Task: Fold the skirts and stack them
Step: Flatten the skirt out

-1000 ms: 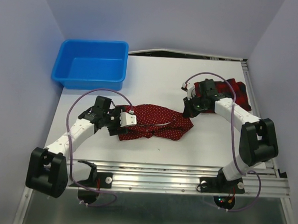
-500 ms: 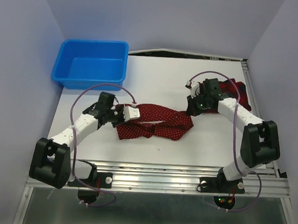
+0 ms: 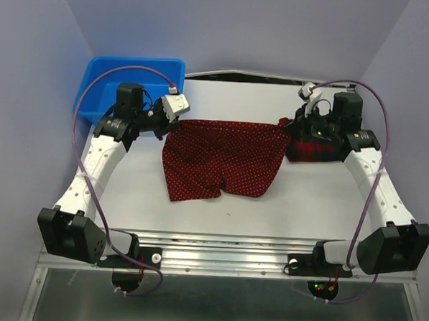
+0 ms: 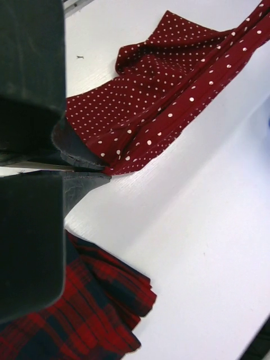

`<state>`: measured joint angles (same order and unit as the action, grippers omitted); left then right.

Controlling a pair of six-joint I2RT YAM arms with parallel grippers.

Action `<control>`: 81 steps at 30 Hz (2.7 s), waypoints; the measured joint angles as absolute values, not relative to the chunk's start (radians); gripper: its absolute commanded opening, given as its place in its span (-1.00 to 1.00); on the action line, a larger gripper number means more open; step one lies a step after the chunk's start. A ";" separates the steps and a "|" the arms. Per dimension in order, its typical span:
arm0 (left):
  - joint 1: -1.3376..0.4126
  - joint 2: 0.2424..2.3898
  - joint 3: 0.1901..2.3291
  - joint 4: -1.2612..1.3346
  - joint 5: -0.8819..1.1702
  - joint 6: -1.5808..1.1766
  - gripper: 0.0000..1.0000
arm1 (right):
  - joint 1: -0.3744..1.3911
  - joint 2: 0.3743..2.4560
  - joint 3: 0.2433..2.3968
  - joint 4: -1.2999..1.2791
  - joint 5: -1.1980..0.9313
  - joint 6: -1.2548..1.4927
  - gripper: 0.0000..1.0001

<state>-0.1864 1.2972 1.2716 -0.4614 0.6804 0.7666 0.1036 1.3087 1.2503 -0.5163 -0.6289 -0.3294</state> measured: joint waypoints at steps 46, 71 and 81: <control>-0.270 1.202 1.300 -0.613 0.596 0.555 -0.32 | 0.104 1.251 1.235 -0.554 -0.475 -0.300 0.35; -0.409 1.452 1.176 -0.606 0.323 0.582 -0.39 | 0.112 1.587 1.358 -0.957 -0.397 -0.647 -0.18; -0.495 1.724 1.139 -0.649 0.269 0.578 -0.51 | 0.152 1.650 1.229 -0.974 -0.340 -0.670 -0.13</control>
